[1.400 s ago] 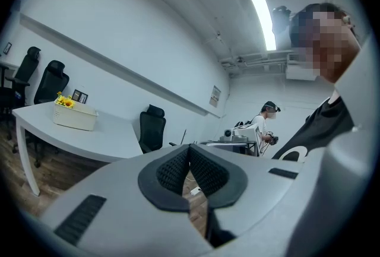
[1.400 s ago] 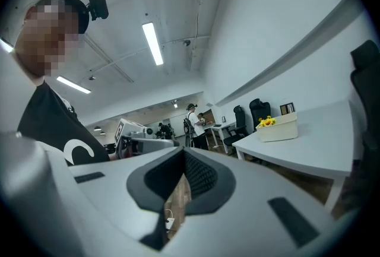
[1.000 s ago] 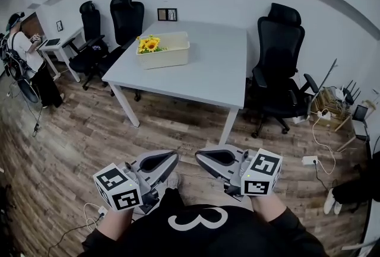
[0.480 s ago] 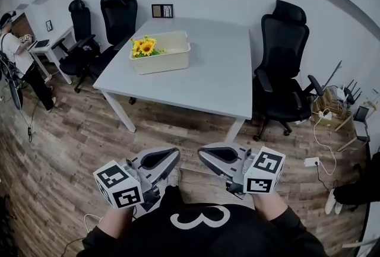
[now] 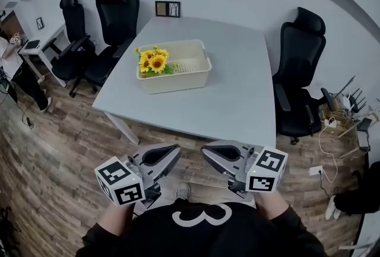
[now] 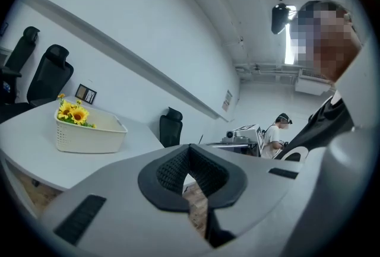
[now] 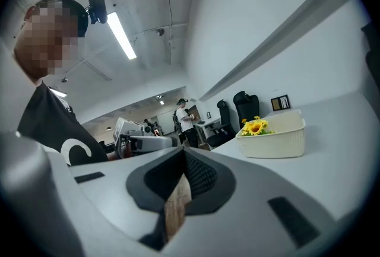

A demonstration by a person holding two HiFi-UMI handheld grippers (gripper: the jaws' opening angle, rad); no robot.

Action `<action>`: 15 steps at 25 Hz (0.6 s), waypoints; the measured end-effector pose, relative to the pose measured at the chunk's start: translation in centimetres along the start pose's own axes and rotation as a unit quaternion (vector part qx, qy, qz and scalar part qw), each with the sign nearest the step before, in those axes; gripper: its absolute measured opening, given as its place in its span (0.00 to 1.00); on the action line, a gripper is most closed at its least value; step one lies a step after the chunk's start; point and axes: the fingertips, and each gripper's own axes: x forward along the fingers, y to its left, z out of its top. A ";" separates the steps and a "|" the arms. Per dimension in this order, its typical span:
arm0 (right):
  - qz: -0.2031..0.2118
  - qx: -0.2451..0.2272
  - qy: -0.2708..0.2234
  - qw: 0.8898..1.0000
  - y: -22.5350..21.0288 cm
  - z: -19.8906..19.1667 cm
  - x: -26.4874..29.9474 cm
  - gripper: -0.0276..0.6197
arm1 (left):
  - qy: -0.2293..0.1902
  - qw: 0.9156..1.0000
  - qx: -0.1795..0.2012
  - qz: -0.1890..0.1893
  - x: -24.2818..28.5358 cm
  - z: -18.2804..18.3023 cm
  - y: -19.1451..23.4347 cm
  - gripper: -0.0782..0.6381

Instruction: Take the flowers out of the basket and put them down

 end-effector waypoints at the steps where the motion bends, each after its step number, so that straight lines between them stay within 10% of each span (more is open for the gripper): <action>1: -0.001 -0.002 0.002 1.000 -0.9 0.7 1.6 0.05 | 0.000 1.000 0.002 0.000 -0.1 0.9 1.6 0.13; 15: -0.025 -0.015 0.041 0.999 -8.7 3.5 10.7 0.05 | -0.006 1.000 -0.012 -0.001 0.0 5.1 14.2 0.13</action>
